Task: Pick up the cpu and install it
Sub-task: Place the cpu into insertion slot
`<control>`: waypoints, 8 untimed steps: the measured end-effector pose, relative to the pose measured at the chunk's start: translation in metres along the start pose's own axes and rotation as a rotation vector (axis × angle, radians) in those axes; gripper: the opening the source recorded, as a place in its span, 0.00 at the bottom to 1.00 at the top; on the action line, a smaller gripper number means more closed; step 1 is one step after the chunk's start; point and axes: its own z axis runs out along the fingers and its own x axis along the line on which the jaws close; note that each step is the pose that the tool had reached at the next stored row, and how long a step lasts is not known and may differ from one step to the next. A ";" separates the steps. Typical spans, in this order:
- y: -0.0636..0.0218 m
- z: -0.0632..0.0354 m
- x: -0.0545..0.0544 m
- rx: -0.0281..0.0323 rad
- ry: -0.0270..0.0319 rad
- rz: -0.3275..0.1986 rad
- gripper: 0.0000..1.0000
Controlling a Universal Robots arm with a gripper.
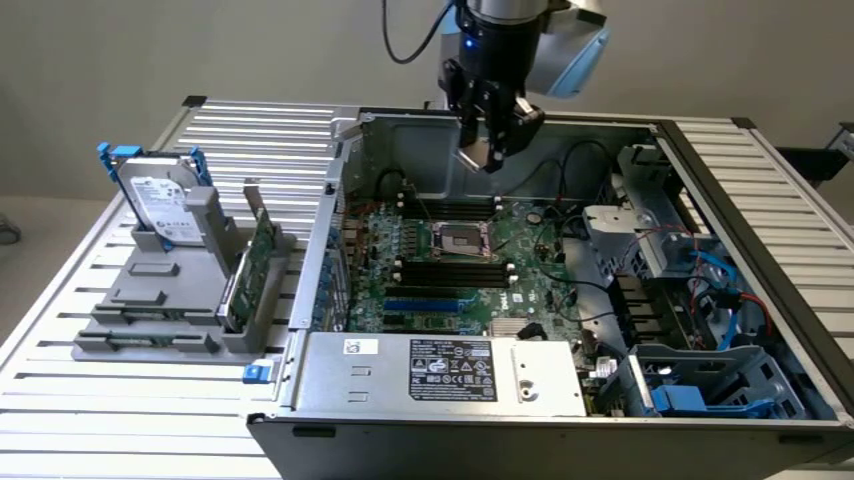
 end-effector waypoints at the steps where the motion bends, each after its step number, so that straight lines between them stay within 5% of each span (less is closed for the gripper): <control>1: 0.0000 0.0004 0.000 -0.0011 -0.0010 0.018 0.55; 8: -0.0002 0.0030 0.000 -0.0081 -0.0088 0.145 0.55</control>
